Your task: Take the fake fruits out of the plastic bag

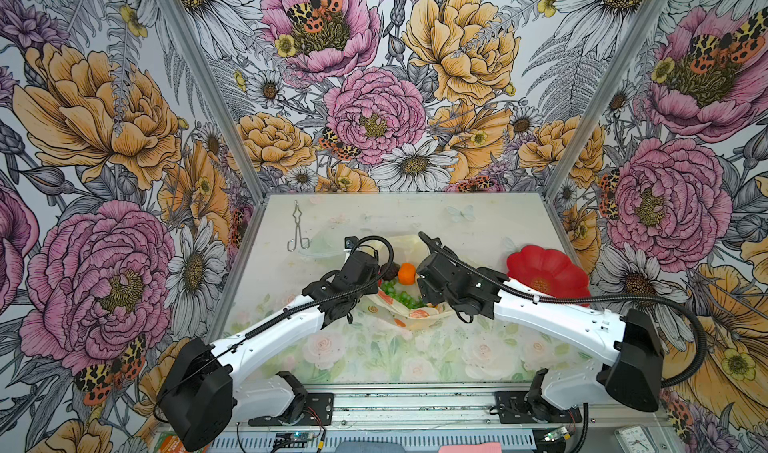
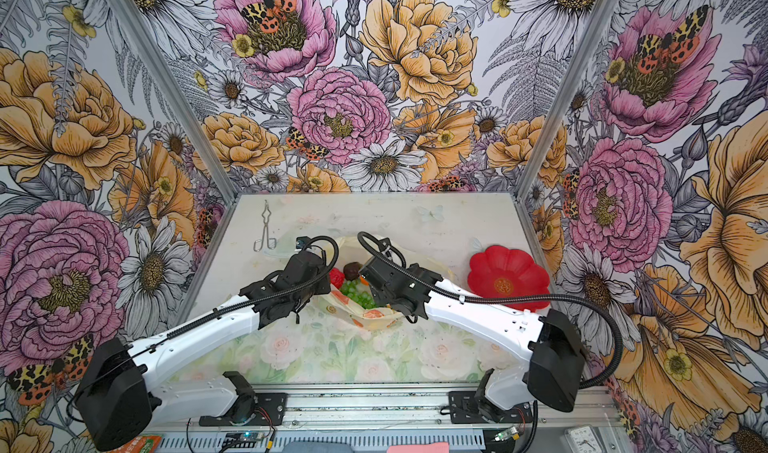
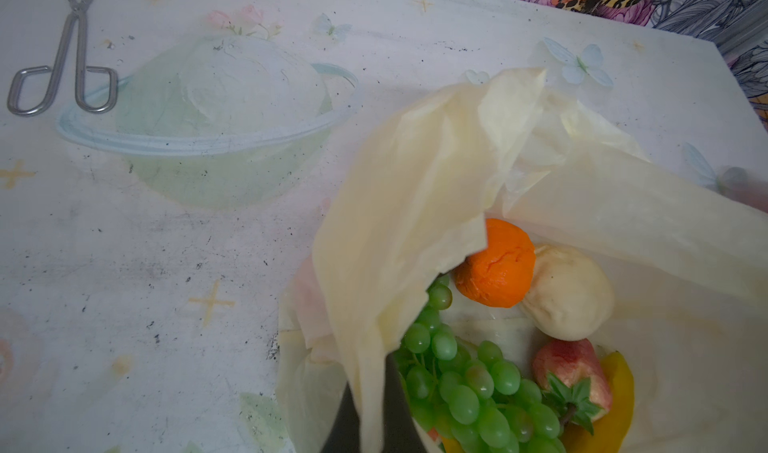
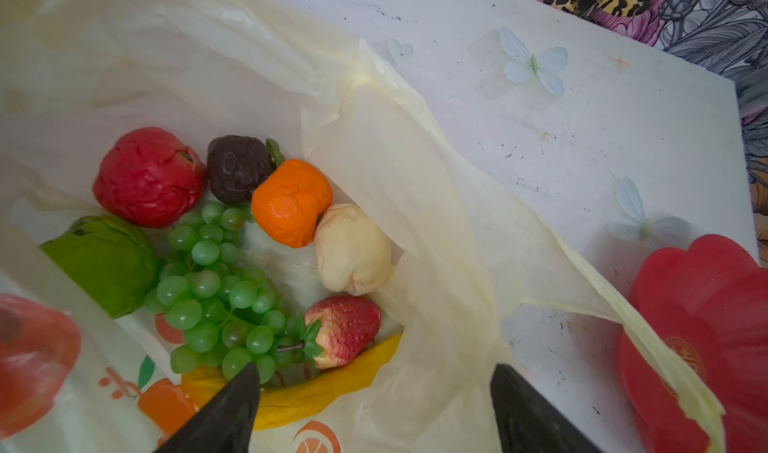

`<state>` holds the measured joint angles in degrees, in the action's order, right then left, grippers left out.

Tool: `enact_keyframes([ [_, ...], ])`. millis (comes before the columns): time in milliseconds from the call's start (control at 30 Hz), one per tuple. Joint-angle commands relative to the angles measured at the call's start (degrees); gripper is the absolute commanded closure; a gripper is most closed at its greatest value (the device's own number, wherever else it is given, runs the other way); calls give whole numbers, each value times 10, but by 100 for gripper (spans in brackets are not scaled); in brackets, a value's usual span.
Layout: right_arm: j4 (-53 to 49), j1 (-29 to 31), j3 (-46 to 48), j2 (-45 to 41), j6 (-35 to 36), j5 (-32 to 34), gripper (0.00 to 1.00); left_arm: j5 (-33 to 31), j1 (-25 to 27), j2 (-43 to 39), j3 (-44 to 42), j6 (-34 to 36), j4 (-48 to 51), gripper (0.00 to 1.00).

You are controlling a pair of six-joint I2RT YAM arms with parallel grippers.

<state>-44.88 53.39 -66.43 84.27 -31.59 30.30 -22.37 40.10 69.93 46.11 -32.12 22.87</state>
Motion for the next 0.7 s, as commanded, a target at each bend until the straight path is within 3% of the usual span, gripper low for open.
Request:
enact_keyframes([
  [0,-34,-9,-14,47,-14,59,17,15,-8,-14,-13,-15,-20,100],
  [133,-32,-20,-16,91,-14,49,22,23,-14,-12,-26,-21,-24,100],
  [233,-30,-33,-16,109,-12,40,32,41,-29,-14,-41,-31,-38,100],
  [433,9,-59,-7,109,4,-2,63,73,-62,-12,-68,-40,-58,100],
  [600,76,-91,7,85,26,-91,98,115,-104,-12,-94,-50,-82,100],
  [667,121,-112,20,60,33,-169,100,154,-136,-15,-106,-54,-99,100],
])
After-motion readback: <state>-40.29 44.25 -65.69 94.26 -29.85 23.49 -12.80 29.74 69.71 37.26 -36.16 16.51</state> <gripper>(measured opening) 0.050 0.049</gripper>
